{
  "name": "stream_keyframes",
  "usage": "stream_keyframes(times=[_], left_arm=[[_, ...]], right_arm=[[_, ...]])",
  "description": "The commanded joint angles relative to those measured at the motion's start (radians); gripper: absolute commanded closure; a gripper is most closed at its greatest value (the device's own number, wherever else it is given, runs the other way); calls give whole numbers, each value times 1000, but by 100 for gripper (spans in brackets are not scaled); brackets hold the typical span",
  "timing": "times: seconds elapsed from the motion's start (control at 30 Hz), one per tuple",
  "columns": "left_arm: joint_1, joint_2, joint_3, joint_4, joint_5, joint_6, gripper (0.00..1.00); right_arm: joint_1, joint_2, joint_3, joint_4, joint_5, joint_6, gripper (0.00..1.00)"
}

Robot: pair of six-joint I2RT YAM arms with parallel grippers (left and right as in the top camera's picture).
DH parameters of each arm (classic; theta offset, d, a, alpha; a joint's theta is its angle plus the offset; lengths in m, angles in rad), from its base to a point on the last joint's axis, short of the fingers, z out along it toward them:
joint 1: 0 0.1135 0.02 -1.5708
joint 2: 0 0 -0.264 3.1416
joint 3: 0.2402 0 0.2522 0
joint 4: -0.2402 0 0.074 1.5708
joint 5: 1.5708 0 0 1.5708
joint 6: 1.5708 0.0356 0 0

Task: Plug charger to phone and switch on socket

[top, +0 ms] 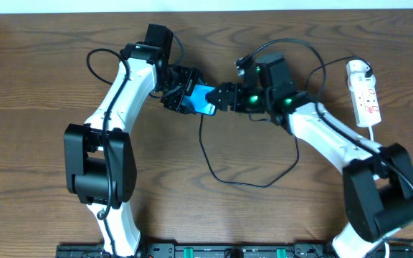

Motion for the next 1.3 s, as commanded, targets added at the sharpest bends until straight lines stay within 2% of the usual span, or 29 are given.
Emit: stream_keyframes(times=[0.0, 0.13, 0.23, 0.53, 0.63, 0.93, 1.1, 1.27], left_arm=[[3, -16, 6, 0, -4, 13, 33], [4, -16, 6, 0, -4, 13, 33], [3, -17, 6, 0, -4, 13, 33], [4, -16, 6, 0, -4, 13, 33], [3, -16, 6, 0, -4, 13, 33], [8, -16, 6, 0, 20, 23, 32], [53, -17, 6, 106, 209, 149, 28], [87, -16, 6, 278, 422, 216, 28]], right_arm=[[36, 40, -2, 51, 6, 29, 29], [81, 63, -2, 106, 89, 40, 40], [97, 65, -2, 105, 142, 64, 54], [99, 65, -2, 106, 167, 94, 90], [99, 65, -2, 109, 166, 102, 99], [64, 61, -2, 124, 116, 146, 99], [-34, 40, -2, 134, 25, 215, 99], [-122, 21, -2, 245, -64, 343, 99]])
